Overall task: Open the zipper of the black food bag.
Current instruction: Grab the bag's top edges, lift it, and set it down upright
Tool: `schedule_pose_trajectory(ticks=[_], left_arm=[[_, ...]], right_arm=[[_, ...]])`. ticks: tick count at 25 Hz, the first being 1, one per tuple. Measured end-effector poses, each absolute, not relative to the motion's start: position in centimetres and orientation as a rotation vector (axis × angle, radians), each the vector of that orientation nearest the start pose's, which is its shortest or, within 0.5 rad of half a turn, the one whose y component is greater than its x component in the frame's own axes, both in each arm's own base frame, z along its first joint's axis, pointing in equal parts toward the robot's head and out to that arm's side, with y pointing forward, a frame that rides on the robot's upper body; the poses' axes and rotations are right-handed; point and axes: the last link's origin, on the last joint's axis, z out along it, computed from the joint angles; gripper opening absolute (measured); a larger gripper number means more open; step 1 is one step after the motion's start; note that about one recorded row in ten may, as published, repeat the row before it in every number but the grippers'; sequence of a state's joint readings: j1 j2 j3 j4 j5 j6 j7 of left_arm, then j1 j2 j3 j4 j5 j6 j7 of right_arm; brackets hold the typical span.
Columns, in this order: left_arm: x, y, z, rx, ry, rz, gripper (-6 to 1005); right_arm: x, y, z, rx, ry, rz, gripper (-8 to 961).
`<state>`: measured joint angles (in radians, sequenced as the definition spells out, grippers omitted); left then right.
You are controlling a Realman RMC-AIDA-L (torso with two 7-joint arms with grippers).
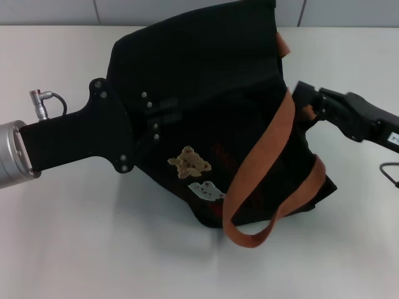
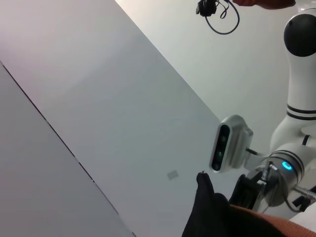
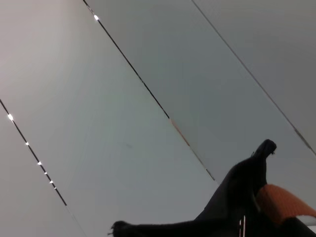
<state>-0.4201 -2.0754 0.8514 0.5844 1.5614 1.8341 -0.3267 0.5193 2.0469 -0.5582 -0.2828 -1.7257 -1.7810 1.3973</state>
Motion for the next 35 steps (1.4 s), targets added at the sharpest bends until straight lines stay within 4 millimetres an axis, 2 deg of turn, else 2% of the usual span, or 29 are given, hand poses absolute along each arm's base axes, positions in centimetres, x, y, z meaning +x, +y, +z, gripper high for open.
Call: schedule_pose_trajectory(ticks=[5, 10, 14, 16, 17, 21, 24, 29, 32, 35], left_arm=[[-23.4, 28.3, 1.2, -2.321, 0.727, -0.986, 71], [-23.3, 28.1, 1.1, -2.320, 0.738, -0.999, 71], [-23.1, 28.2, 1.2, -2.305, 0.754, -1.005, 71], [-22.8, 28.2, 1.2, -2.302, 0.767, -1.021, 71], [-22.8, 28.2, 1.2, -2.302, 0.767, -1.021, 71], [-22.4, 27.8, 0.9, -2.310, 0.811, -1.060, 71], [-22.2, 27.6, 0.6, -2.308, 0.836, -1.071, 71], [-22.0, 27.6, 0.5, -2.309, 0.847, -1.080, 71], [-22.0, 27.6, 0.5, -2.311, 0.845, -1.079, 71], [-22.2, 27.5, 0.5, -2.311, 0.832, -1.072, 71]], right_arm=[[26.2, 28.7, 0.2, -2.442, 0.987, 1.451, 54], [25.8, 29.2, -0.4, -2.448, 0.989, 1.430, 53], [25.2, 29.8, -2.6, -2.502, 1.031, 1.333, 54], [24.3, 29.9, -4.9, -2.598, 1.033, 1.244, 56], [24.3, 29.9, -4.9, -2.598, 1.033, 1.244, 57], [22.3, 30.6, -7.0, -2.684, 0.974, 1.208, 54], [21.3, 31.4, -7.4, -2.679, 0.941, 1.218, 52], [20.9, 31.7, -7.5, -2.660, 0.926, 1.240, 51], [21.4, 31.3, -7.4, -2.633, 0.946, 1.253, 59], [23.2, 30.5, -6.5, -2.565, 0.984, 1.261, 67]])
